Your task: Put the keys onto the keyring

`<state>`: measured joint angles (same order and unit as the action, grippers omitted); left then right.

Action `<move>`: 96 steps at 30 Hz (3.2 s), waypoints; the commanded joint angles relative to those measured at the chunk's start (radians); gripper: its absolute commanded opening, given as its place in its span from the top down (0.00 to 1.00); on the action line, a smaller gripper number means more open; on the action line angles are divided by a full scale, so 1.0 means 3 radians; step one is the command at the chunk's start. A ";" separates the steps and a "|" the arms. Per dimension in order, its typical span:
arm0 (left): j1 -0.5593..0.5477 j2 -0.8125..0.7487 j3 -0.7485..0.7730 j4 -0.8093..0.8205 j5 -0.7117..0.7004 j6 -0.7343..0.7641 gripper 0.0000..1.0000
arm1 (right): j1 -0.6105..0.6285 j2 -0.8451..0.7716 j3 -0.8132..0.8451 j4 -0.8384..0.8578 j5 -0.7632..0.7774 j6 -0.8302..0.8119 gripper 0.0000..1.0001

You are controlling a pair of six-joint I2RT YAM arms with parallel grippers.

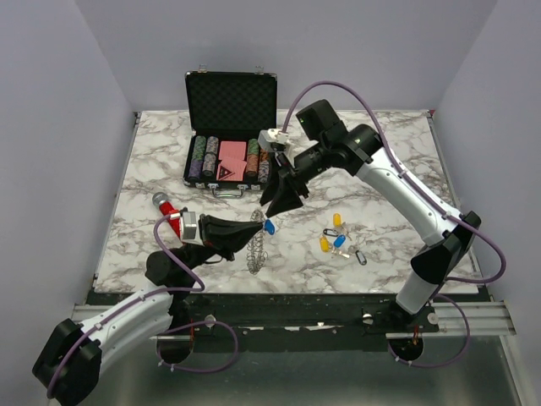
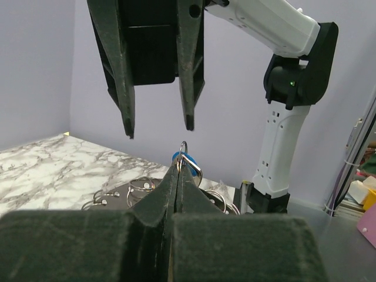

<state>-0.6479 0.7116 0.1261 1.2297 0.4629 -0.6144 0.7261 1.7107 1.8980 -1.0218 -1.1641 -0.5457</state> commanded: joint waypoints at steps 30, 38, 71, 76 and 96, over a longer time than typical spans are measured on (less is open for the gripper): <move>0.0012 -0.0388 0.0132 -0.0555 -0.0244 0.0222 1.00 | 0.0249 0.0040 -0.0089 -0.0025 0.0342 -0.0063 0.91; 0.0007 -0.0439 0.0127 -0.0627 -0.0265 0.0253 1.00 | 0.0259 0.0040 -0.0068 -0.0046 0.0342 -0.0073 1.00; 0.0017 -0.0746 0.0101 -0.0724 -0.0413 0.0284 1.00 | 0.0198 -0.0027 -0.0115 -0.0014 0.0424 -0.0006 0.94; 0.0033 -0.0812 0.0076 -0.0857 -0.0382 0.0299 1.00 | 0.0121 -0.0011 0.0070 -0.0198 0.0342 -0.0241 0.58; 0.0043 -0.0680 0.0101 -0.0724 -0.0239 0.0217 1.00 | 0.0259 0.0122 -0.0022 -0.0005 0.0239 -0.0042 0.57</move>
<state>-0.6403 0.5030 0.1436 0.9436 0.3645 -0.5304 0.7815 1.7260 1.8961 -1.0443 -1.0725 -0.5831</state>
